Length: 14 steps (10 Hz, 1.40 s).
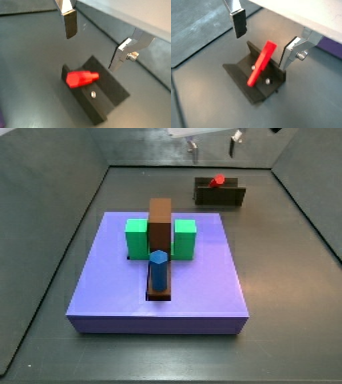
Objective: Pick up the red object. Move up. Place the red object on the fixture. Regrasp the red object. Move to above the board. Insert the red object.
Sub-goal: Regrasp the red object.
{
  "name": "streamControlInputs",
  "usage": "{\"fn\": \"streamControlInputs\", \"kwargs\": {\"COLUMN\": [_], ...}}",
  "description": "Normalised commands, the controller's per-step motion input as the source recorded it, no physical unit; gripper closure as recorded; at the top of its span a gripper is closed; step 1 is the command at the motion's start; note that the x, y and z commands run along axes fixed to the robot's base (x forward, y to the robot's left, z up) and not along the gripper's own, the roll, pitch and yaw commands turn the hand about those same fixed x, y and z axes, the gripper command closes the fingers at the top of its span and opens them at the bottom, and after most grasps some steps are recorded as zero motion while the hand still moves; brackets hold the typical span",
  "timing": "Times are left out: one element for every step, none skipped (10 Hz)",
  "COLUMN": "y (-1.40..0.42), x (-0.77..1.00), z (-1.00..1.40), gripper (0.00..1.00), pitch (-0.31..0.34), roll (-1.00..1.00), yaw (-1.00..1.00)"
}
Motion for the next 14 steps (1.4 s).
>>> {"fn": "streamControlInputs", "kwargs": {"y": [-0.02, -0.28, -0.14, -0.11, -0.07, -0.16, 0.0, -0.17, -0.33, -0.39, -0.3, -0.1, -0.01, 0.0], "x": [-0.29, 0.2, 0.46, 0.39, 0.27, 0.13, 0.14, 0.07, 0.13, 0.26, 0.22, 0.14, 0.05, 0.13], "z": [0.08, 0.0, -0.07, 0.0, 0.0, 0.0, 0.0, -0.29, -0.6, -0.45, -0.37, -0.12, -0.03, -0.09], "gripper": [0.0, 0.0, 0.0, 0.0, 0.0, 0.0, 0.0, 0.0, 0.0, 0.0, 0.0, 0.0, 0.0, 0.0], "pitch": [0.189, 0.003, 0.12, 0.166, 0.257, 0.269, 0.023, 0.0, -0.014, 0.037, 0.069, 0.149, 0.114, 0.126], "roll": [1.0, 1.0, 1.0, 1.0, 1.0, 0.97, 0.0, 0.18, 0.46, 0.68, 0.6, 0.5, 0.38, 0.21], "yaw": [0.02, 0.09, 0.23, 0.23, 0.24, 0.32, 0.0, -0.06, 0.0, 0.0, 0.0, -0.02, 0.0, 0.0]}}
